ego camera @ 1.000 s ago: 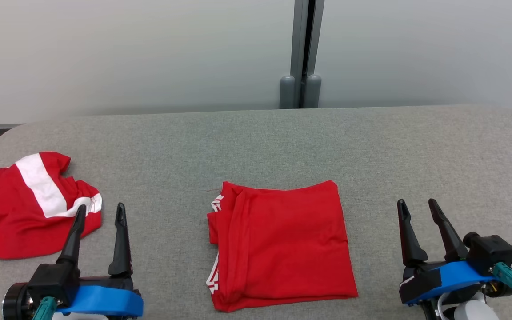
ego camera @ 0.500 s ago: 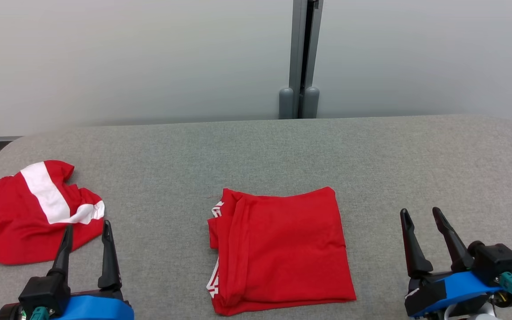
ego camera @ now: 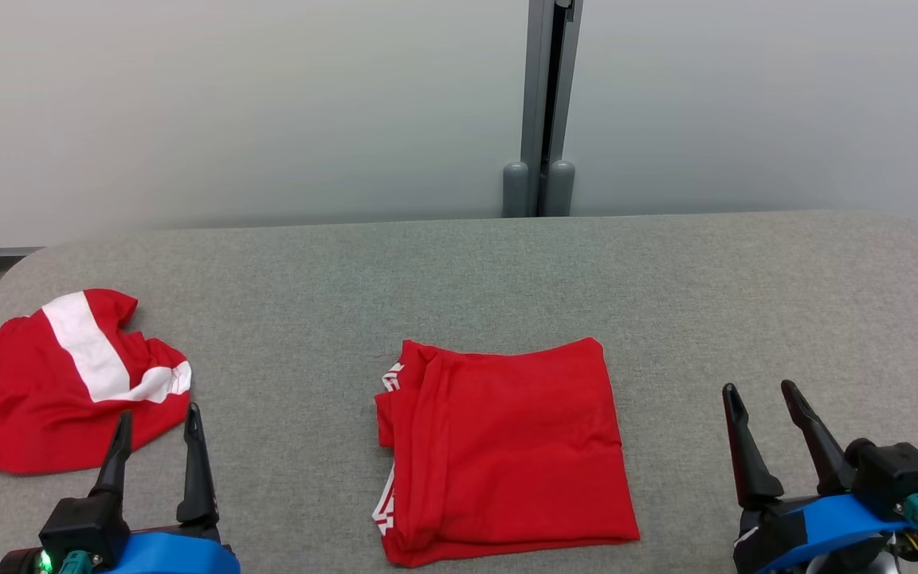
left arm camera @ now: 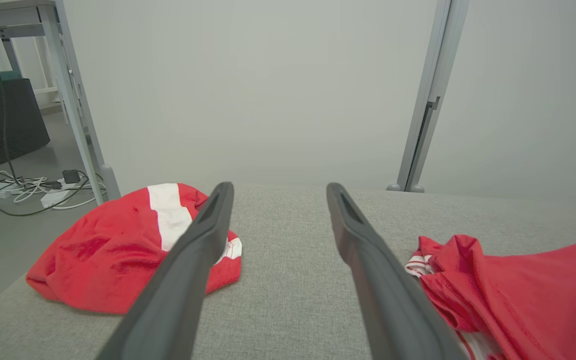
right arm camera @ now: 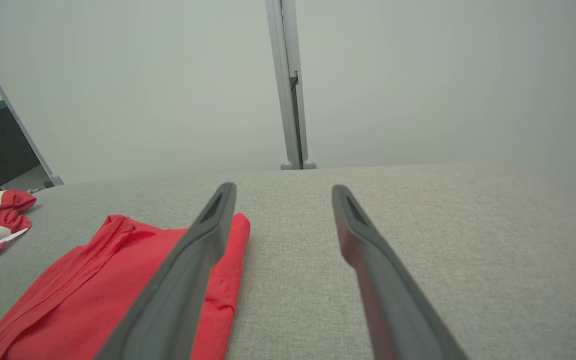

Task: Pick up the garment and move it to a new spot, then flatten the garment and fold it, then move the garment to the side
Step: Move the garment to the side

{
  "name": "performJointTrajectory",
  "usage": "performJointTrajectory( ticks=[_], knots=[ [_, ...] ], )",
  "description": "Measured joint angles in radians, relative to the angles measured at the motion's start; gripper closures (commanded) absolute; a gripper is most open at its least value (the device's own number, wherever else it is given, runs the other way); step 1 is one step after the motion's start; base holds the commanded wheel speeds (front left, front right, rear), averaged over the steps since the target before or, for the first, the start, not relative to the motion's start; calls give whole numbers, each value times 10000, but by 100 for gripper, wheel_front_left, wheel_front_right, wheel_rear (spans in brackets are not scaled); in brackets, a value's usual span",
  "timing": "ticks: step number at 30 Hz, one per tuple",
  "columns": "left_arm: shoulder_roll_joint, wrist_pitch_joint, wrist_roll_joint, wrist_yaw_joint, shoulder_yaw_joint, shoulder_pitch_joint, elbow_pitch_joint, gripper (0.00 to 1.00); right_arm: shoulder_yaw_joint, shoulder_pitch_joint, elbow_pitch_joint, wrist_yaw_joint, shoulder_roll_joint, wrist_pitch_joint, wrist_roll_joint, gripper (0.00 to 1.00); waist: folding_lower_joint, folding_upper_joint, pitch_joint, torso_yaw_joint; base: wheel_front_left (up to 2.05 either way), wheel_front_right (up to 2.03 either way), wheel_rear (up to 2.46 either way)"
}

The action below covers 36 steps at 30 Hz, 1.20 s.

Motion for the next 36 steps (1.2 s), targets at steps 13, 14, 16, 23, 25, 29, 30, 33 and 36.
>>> performJointTrajectory(
  ticks=[13,14,16,23,25,29,30,33,36],
  knots=[
    [38,15,8,29,-50,-16,-105,0,280,-286,372,0,2,253,-67,0,0,0,59,8,0,0,0],
    [38,13,29,44,-58,-17,-115,0,353,-424,420,0,0,253,-46,0,0,0,74,11,0,0,0],
    [21,2,48,58,-75,-24,-142,0,608,-734,579,0,-2,299,6,0,0,0,116,25,0,0,0],
    [-8,-21,65,54,-109,-282,-205,0,1070,-1832,1450,0,2,468,-215,0,0,0,463,187,0,0,0],
    [-44,-31,81,54,-142,-356,-242,0,1135,-2059,1850,0,2,456,-167,0,1,0,600,280,0,0,0],
    [-128,-33,138,10,-228,-629,-238,0,1187,-2499,2823,0,2,330,-213,0,1,0,922,492,0,0,0],
    [-138,-36,138,6,-230,-705,-213,0,1197,-2591,3074,0,2,265,-234,0,1,0,1008,550,0,0,0],
    [-186,-48,142,-81,-232,-877,-125,0,1202,-2825,3822,0,6,102,-247,0,1,0,1242,735,0,0,0],
    [-261,-59,151,-142,-238,-1021,-31,0,1204,-3053,4548,0,2,-38,-261,0,1,0,1455,904,0,0,0]
  ],
)
